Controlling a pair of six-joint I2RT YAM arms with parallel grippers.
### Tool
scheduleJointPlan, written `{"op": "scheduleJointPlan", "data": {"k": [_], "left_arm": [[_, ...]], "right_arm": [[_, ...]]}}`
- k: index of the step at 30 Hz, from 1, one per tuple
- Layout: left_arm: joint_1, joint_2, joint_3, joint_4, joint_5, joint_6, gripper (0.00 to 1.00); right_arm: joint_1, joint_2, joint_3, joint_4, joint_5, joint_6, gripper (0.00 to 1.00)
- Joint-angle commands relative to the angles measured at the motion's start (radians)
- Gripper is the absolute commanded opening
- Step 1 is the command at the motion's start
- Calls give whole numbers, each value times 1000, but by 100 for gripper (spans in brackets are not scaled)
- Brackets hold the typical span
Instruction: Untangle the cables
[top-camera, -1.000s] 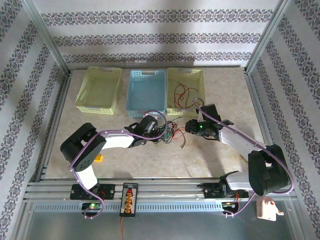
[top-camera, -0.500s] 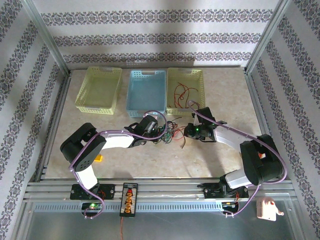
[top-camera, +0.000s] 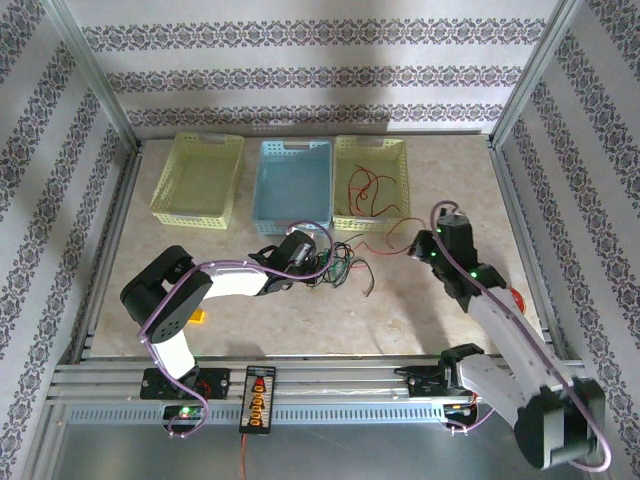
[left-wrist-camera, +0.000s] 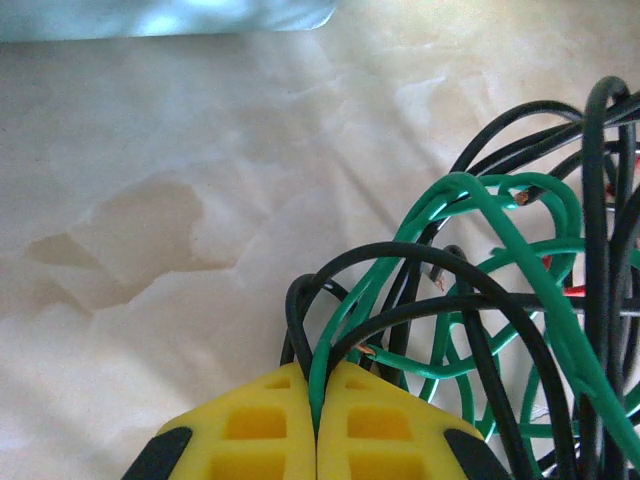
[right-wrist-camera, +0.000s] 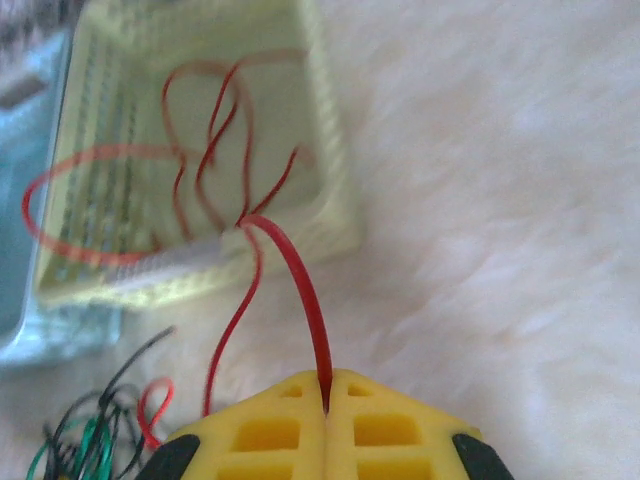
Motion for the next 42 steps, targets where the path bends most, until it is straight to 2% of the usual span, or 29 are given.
{"op": "scheduleJointPlan", "data": {"k": [1,11,14,17,23,29,31,36,42], "left_arm": [[-14,4,-16,-61,-35,15,0],[-14,21,-9,-72,-35,27,0],[-14,26,-9,-77,-33,30,0],[-14,28,-9,-75,-32,33,0],[-14,27,-10,-75,-27,37,0],[-14,29,-6,-75,-23,39,0],[-14,31,-3,-77,-22,39,0],[-14,34,3,-87,-22,40,0],[-14,39,10,-95,-22,41,0]], "right_arm": [[-36,-89,43,-88,183,-39,0],[-94,-251,172,-87,324,-146,0],[-109,-274,219,-46,319,-177,0],[-118,-246,281,-16,232,-192,0],[-120,-28,441,10,-118,-164,0],[-110,229,539,85,-303,-105,0],[-95,302,533,139,-308,-86,0],[-30,493,551,221,-207,-115,0],[28,713,632,206,-72,-167,0]]}}
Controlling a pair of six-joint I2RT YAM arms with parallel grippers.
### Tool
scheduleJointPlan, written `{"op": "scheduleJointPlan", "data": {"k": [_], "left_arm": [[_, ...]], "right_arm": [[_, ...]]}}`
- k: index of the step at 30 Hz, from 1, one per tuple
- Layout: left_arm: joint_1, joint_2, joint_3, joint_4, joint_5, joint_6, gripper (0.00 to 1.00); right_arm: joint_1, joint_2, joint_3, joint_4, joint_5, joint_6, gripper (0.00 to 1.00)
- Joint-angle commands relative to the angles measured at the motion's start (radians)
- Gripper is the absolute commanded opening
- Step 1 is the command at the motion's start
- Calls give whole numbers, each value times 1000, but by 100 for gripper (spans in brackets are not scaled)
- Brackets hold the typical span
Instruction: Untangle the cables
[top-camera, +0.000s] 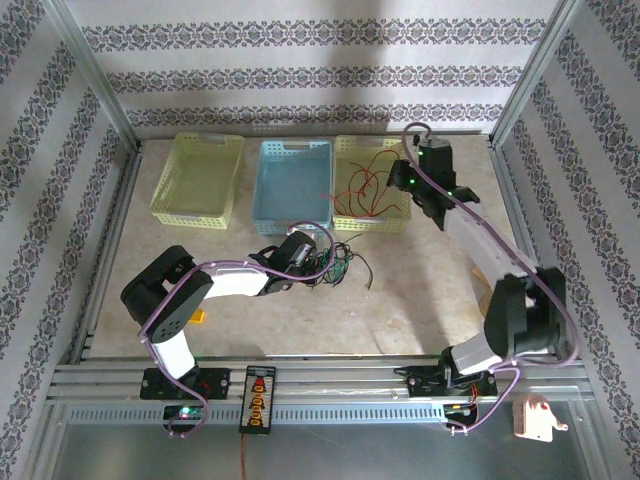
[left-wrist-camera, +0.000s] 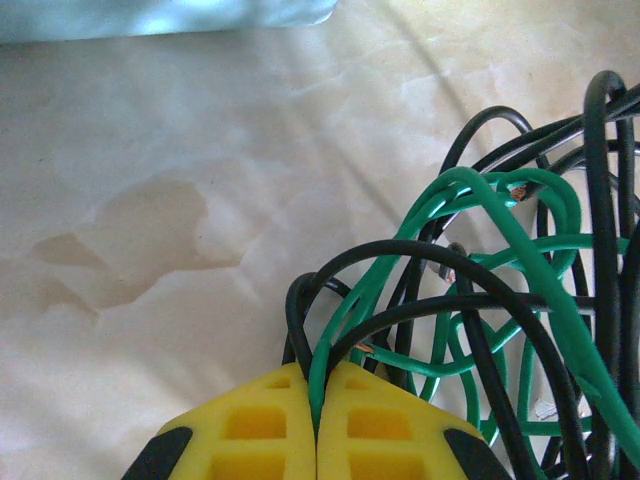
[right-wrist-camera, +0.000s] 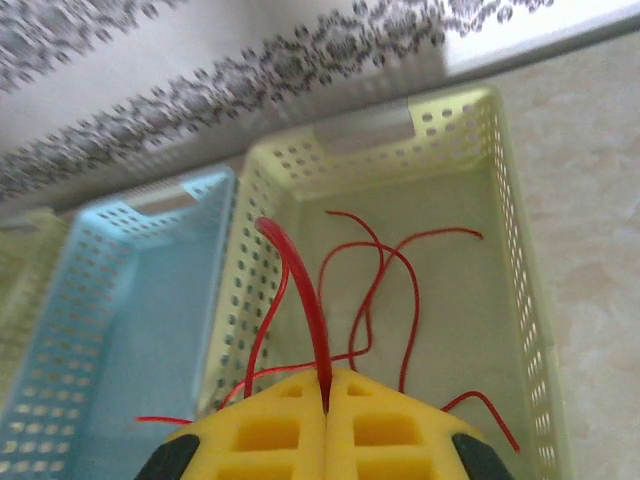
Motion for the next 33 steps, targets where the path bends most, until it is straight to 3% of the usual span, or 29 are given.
{"op": "scheduleJointPlan", "data": {"k": [1,8,15,19,24,27,28,30,33], "left_arm": [[-11,37,8,-87,-11,23,0],[-11,33,8,-88,-16,23,0],[-11,36,8,-87,-12,24,0],[-11,40,10,-85,-10,27,0],[-11,39,11,-86,-9,31,0],[-11,23,3,-82,-8,33,0],[-11,18,0,-80,-8,32,0],[-11,8,-5,-75,-6,31,0],[-11,0,-7,-73,-2,31,0]], "right_arm": [[31,95,93,1,113,-49,0],[51,276,228,-130,380,-115,0],[38,294,271,-185,574,-205,0],[35,294,273,-180,484,-205,0],[40,376,332,-204,237,-176,0],[41,431,376,-232,157,-149,1],[40,443,385,-238,142,-142,6],[40,448,387,-245,130,-125,30],[39,403,353,-224,143,-114,54]]}}
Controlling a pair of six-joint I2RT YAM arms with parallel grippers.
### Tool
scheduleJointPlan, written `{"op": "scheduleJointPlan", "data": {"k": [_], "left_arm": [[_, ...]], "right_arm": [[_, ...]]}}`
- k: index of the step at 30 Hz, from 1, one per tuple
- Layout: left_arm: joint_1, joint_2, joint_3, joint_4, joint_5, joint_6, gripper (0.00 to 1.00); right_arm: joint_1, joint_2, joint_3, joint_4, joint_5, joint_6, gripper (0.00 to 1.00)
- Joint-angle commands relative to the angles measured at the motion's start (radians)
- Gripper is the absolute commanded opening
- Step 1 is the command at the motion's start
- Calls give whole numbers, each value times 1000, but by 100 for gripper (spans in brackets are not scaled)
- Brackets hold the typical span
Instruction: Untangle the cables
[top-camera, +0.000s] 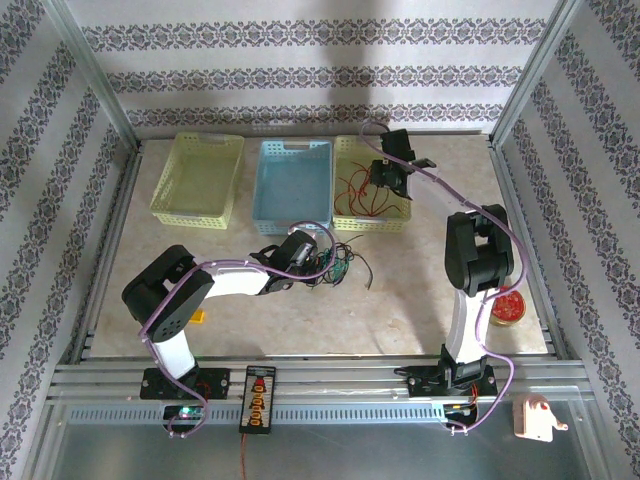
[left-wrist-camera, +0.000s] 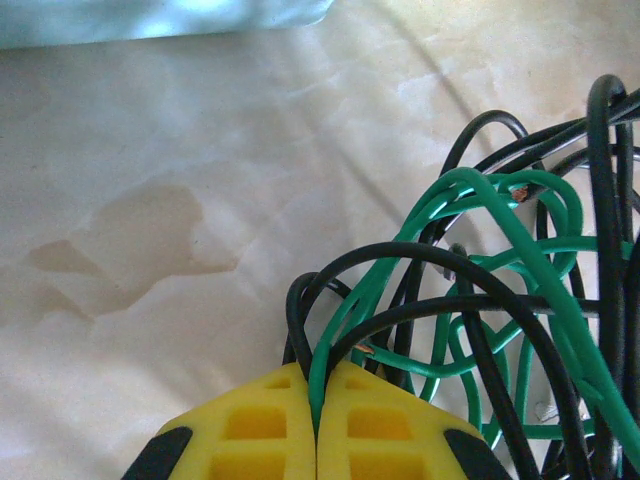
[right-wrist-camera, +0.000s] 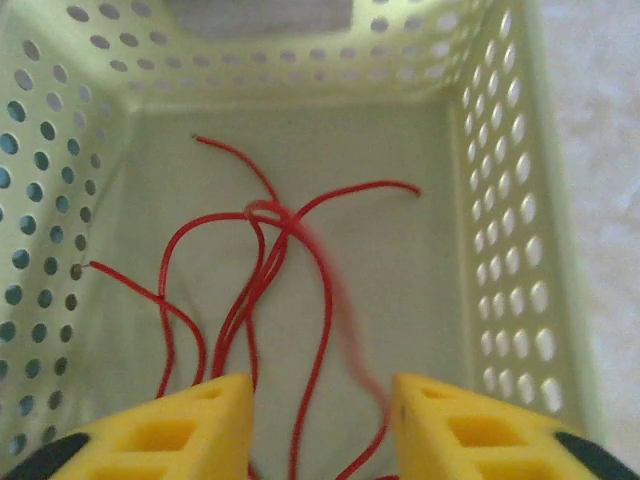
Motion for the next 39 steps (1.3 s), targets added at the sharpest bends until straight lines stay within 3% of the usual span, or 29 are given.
{"op": "scheduleJointPlan", "data": {"k": [1,3,10,13,17,22,26,39], "left_arm": [[-11,-5,-18,-62,-4,21,0],[-11,-5,-15,-63,-3,20,0],[-11,-12,-18,-49,8,24,0],[-11,-22,-24,-47,18,35,0],[-11,-43,-44,-41,31,51,0],[-11,-68,-73,-21,61,66,0],[-11,-63,-68,-18,72,52,0],[-11,-63,-43,-36,69,54,0]], "right_arm": [[-1,-59,-17,-4,-28,28,58],[-2,-115,-50,0,-10,27,63],[3,-421,-298,66,-22,15,63],[33,-559,-447,64,-126,21,61],[95,-664,-636,62,-364,79,58],[186,-678,-764,129,-511,138,54],[238,-629,-767,135,-504,140,51],[263,-555,-736,114,-469,117,34]]}}
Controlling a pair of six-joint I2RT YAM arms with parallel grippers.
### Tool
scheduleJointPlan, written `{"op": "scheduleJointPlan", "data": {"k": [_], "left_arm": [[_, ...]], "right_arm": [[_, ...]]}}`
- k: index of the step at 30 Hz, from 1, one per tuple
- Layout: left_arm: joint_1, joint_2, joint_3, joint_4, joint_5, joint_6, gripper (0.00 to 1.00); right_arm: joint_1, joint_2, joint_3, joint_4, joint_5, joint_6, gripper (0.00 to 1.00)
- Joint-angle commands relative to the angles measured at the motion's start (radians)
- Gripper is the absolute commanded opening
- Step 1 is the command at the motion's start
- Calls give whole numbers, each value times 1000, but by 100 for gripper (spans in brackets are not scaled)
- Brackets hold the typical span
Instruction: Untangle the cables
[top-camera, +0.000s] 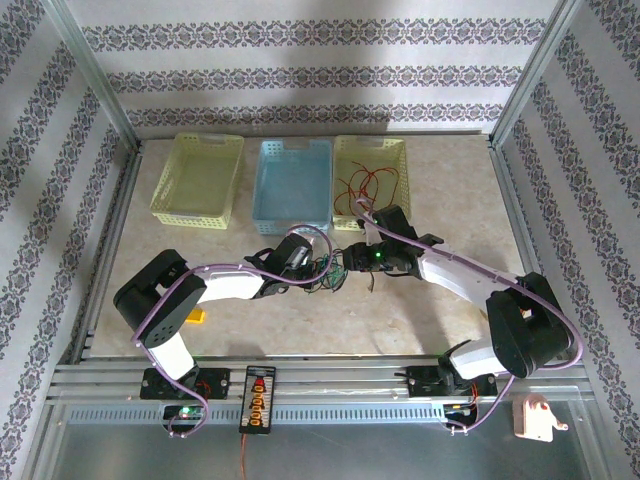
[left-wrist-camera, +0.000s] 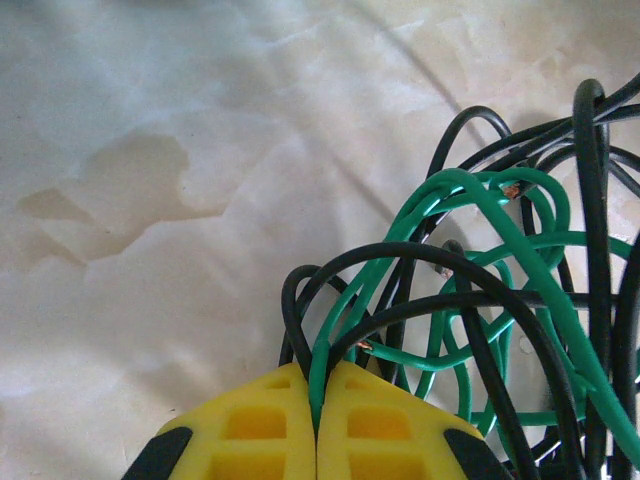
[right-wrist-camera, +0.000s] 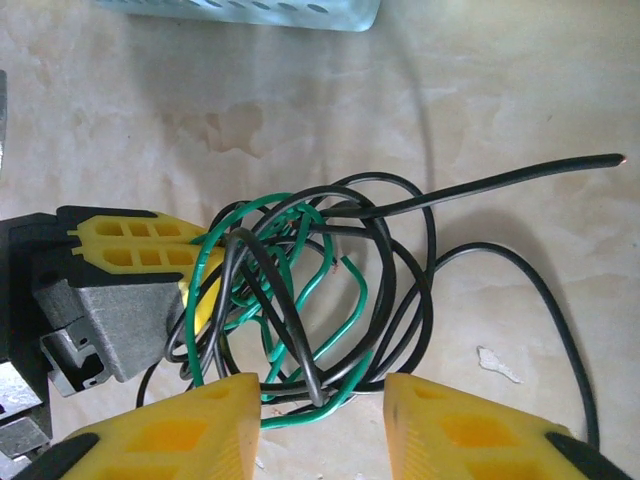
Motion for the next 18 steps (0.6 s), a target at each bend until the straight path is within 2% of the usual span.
{"op": "scheduleJointPlan", "data": {"k": [1,5,8,10,15,18], "left_arm": [[-11,-11,7,-37,19,18,0],[-11,-14,-3,-25,19,8,0],[-11,-16,-8,-22,14,3,0],[-11,-18,-11,-22,7,1,0],[-11,-25,-25,-3,-5,-10,0],[-11,-25,-24,-1,-4,-8,0]], "right_arm": [[14,4,18,5,8,-5,31],[23,14,12,16,14,-9,20],[25,19,12,13,17,-10,5],[25,10,11,2,32,-11,0],[22,-39,-7,1,80,0,0],[26,-51,-3,8,38,-9,0]]}}
